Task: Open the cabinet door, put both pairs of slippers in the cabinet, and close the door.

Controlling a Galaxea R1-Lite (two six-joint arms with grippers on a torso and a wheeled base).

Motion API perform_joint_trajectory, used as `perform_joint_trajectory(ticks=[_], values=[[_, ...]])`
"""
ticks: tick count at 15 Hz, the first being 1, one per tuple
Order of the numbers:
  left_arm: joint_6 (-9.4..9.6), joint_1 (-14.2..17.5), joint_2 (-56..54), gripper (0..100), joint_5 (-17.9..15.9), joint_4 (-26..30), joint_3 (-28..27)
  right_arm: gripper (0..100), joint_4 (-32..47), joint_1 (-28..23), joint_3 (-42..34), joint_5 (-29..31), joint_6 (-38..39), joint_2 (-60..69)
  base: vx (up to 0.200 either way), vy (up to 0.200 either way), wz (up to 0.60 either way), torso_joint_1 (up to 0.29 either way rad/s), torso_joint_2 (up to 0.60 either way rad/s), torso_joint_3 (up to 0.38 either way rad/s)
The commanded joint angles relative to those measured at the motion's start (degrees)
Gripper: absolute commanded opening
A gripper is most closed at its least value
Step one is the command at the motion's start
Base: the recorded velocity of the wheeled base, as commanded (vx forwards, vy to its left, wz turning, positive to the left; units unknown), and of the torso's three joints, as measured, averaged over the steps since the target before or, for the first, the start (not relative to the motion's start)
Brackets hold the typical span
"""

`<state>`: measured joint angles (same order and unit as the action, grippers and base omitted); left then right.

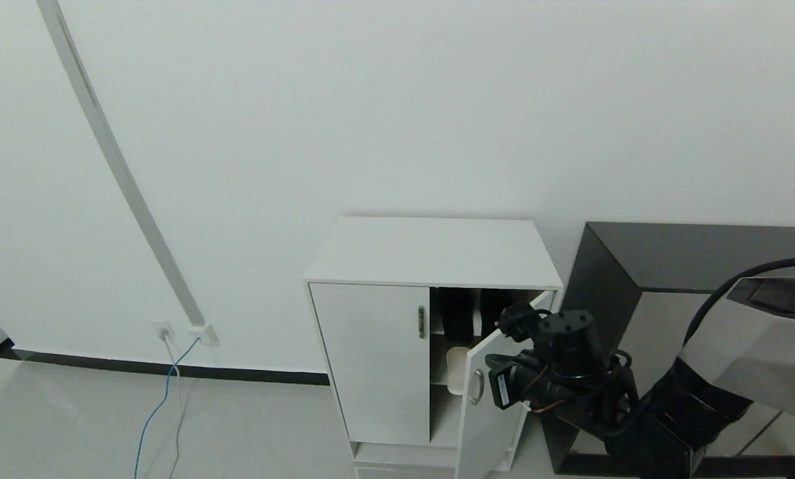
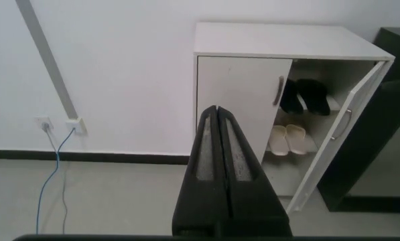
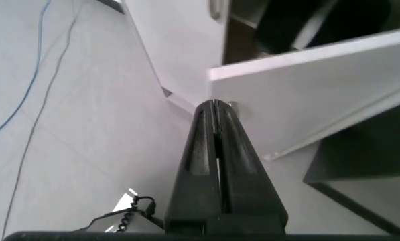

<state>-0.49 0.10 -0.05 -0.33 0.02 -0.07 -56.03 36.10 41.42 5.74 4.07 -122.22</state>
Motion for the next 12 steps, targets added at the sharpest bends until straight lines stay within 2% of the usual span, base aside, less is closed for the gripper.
perform_joint_trajectory(ticks=[1, 4, 6, 9, 12], values=[[0.05, 0.1, 0.0, 0, -0.1, 0.0, 0.0, 0, 0.0, -0.1, -1.1, 0.1, -0.6, -0.6, 0.0, 0.0, 0.0, 0.0, 0.0, 0.0], [0.05, 0.1, 0.0, 0, -0.1, 0.0, 0.0, 0, -4.0, -0.6, -6.3, 0.1, -1.7, -0.3, 0.0, 0.0, 0.0, 0.0, 0.0, 0.0], [0.05, 0.1, 0.0, 0, -0.2, 0.0, 0.0, 0, -7.2, -1.2, -10.5, 0.1, -3.7, -0.5, 0.2, 0.0, 0.0, 0.002, 0.0, 0.0], [-0.04, 0.1, 0.0, 0, -0.1, 0.0, 0.1, 0, -9.2, -1.1, -12.6, 0.1, -4.2, -1.4, 0.2, 0.0, 0.0, 0.001, 0.01, 0.002], [-0.04, 0.1, 0.0, 0, -0.1, 0.0, 0.0, 0, -10.6, -1.1, -12.2, 0.1, -4.2, -4.0, 0.0, 0.0, 0.0, 0.0, 0.0, 0.0]])
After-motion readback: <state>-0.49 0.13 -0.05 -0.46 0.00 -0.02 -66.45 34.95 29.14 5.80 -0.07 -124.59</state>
